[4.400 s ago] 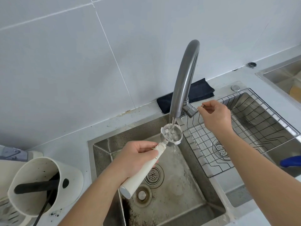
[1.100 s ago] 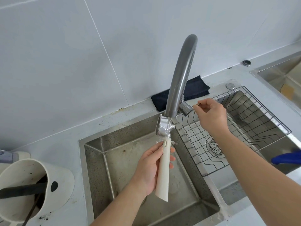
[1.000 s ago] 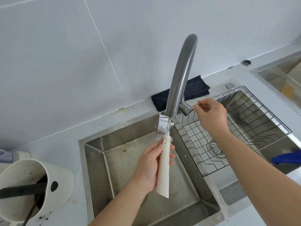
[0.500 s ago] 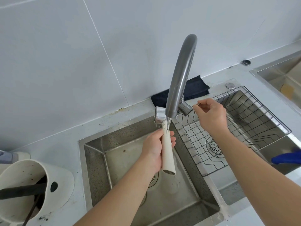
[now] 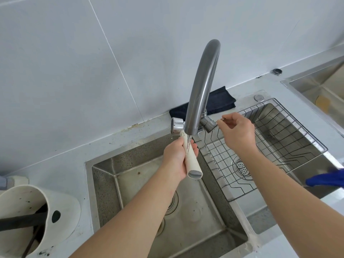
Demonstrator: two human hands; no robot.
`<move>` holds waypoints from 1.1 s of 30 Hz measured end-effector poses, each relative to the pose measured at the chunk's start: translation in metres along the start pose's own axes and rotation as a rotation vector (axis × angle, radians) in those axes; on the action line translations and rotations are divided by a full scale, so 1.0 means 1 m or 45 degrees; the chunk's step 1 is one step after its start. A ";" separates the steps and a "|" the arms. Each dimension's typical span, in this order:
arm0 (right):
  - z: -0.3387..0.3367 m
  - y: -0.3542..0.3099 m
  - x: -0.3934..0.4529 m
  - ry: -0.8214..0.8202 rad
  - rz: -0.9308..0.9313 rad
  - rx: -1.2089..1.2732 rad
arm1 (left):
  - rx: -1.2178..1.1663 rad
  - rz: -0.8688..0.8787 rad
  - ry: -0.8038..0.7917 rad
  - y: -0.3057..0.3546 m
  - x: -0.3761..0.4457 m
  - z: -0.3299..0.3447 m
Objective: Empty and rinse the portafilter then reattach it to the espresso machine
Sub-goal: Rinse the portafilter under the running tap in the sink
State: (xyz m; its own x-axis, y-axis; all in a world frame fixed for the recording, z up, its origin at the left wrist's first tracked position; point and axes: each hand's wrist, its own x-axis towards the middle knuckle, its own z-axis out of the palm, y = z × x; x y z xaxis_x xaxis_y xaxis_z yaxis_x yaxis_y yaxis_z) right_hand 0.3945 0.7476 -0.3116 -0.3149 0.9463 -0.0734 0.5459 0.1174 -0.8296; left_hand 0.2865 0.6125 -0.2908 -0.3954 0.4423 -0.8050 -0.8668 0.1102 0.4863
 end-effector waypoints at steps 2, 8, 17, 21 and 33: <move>0.000 0.000 0.000 0.001 -0.003 -0.002 | 0.069 0.025 0.011 -0.002 0.000 0.000; 0.000 0.000 0.000 -0.005 0.004 0.018 | 0.349 0.088 0.027 -0.015 -0.006 -0.006; -0.001 -0.002 -0.002 -0.008 0.011 0.017 | 0.402 -0.006 0.001 -0.022 -0.029 -0.024; -0.001 -0.001 -0.002 -0.009 0.011 0.008 | 0.487 0.009 -0.001 -0.021 -0.037 -0.035; -0.001 -0.002 -0.001 -0.010 0.010 0.000 | 0.769 0.039 -0.110 -0.018 -0.057 -0.069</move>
State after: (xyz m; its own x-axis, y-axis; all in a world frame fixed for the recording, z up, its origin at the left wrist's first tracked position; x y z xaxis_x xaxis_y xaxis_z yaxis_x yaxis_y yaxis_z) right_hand 0.3946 0.7463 -0.3092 -0.3168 0.9447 -0.0846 0.5483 0.1097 -0.8291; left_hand 0.3039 0.5242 -0.2772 -0.3694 0.5208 -0.7696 -0.5201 0.5705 0.6356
